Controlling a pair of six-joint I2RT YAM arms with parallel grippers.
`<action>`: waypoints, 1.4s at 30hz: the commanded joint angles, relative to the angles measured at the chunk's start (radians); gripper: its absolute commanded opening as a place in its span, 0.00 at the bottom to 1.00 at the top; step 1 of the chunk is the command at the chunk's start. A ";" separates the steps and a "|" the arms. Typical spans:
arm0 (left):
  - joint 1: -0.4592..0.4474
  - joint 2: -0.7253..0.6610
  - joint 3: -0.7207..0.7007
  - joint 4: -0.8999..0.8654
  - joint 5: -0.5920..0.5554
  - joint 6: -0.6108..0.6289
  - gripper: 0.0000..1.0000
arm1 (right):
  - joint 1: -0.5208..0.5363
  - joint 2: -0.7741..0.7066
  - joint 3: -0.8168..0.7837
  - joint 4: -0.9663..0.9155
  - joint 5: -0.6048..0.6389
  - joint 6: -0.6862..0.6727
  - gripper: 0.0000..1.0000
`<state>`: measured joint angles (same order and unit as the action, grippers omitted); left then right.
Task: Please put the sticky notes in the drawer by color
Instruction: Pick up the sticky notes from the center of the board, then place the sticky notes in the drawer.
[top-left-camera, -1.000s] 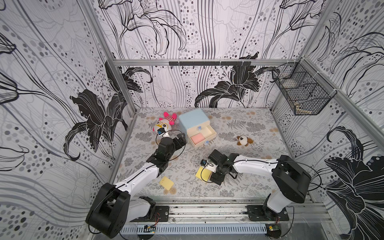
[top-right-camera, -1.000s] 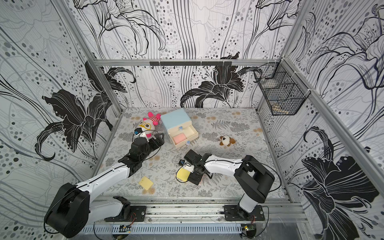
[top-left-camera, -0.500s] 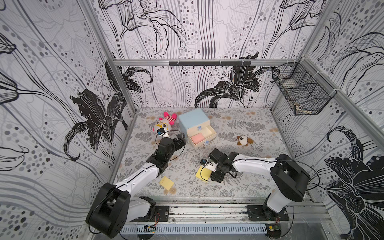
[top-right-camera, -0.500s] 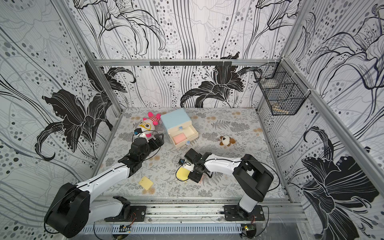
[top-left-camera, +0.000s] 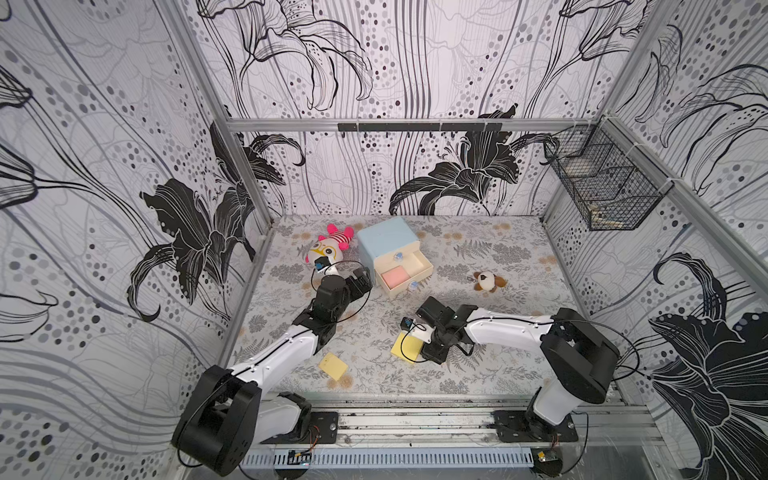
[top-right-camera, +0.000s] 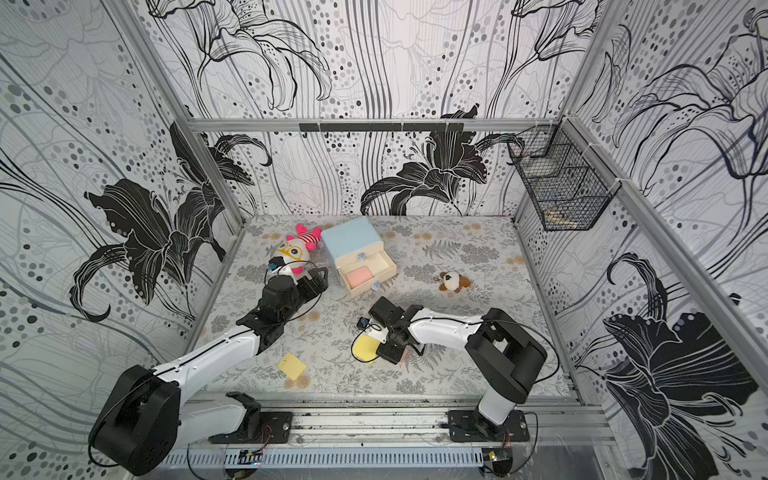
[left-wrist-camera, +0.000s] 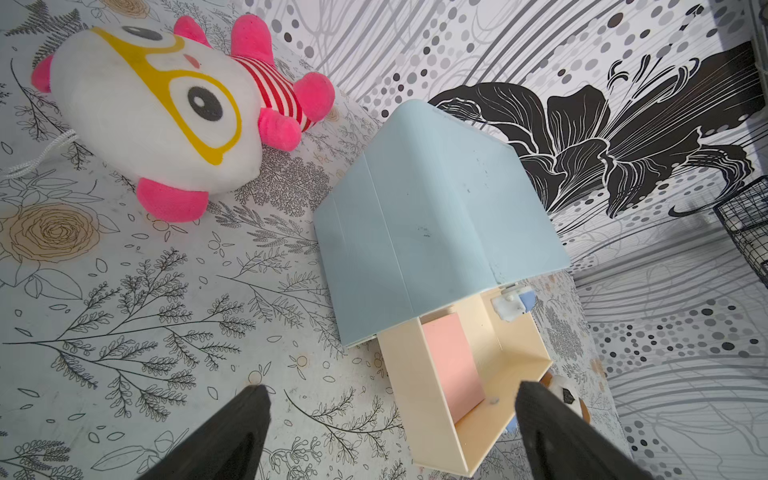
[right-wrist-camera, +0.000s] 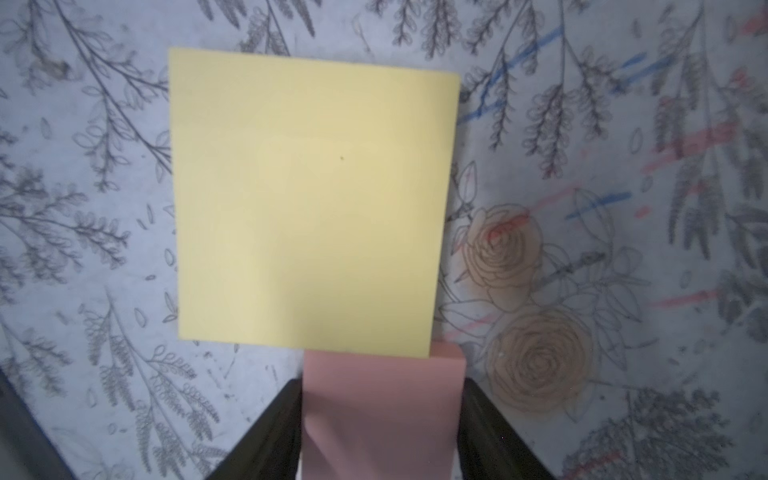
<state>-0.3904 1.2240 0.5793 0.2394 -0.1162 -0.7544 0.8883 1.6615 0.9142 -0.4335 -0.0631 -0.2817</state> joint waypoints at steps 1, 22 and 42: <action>0.007 0.005 -0.010 0.035 0.001 0.010 0.97 | -0.008 -0.031 0.000 -0.023 0.007 0.011 0.60; 0.009 0.020 -0.004 0.055 0.007 0.012 0.97 | -0.186 -0.158 0.167 0.120 -0.077 -0.006 0.57; 0.011 0.066 -0.026 0.116 0.066 -0.030 0.97 | -0.336 0.208 0.504 0.437 -0.123 0.127 0.57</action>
<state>-0.3851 1.2819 0.5686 0.3084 -0.0631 -0.7799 0.5541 1.8584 1.3857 -0.0685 -0.1658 -0.2039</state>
